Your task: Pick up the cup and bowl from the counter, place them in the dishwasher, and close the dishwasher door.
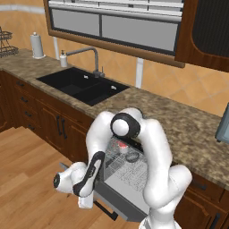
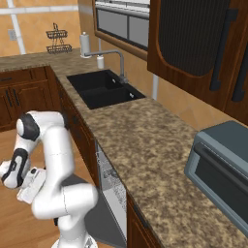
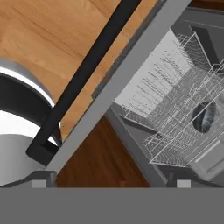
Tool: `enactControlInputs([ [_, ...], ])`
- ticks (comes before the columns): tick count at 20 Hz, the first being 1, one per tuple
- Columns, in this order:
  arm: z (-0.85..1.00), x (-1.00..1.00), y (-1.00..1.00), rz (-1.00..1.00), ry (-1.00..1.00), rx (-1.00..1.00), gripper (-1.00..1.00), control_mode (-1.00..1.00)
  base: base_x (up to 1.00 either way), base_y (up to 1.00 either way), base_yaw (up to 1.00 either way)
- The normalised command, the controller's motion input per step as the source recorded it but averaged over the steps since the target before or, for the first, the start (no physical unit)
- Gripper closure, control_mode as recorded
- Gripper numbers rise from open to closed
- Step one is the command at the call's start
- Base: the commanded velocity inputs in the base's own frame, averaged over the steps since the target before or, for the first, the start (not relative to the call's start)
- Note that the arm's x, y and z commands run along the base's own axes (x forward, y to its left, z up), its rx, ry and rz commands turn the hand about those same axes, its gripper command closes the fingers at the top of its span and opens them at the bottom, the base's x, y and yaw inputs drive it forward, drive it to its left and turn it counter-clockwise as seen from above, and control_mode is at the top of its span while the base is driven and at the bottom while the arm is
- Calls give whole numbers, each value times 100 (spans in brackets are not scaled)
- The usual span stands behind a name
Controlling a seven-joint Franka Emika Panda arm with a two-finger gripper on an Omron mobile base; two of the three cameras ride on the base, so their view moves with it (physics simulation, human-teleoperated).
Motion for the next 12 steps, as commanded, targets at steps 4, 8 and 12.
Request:
enactControlInputs([
  [4, -84, -8, 96, -15, -7, -37, -100, -100, 0, 0, 0],
  [8, -98, 3, 64, -7, -14, -36, -100, -100, 0, 0, 0],
  [12, -91, 41, 2, 0, -7, -28, -100, -100, 0, 0, 0],
])
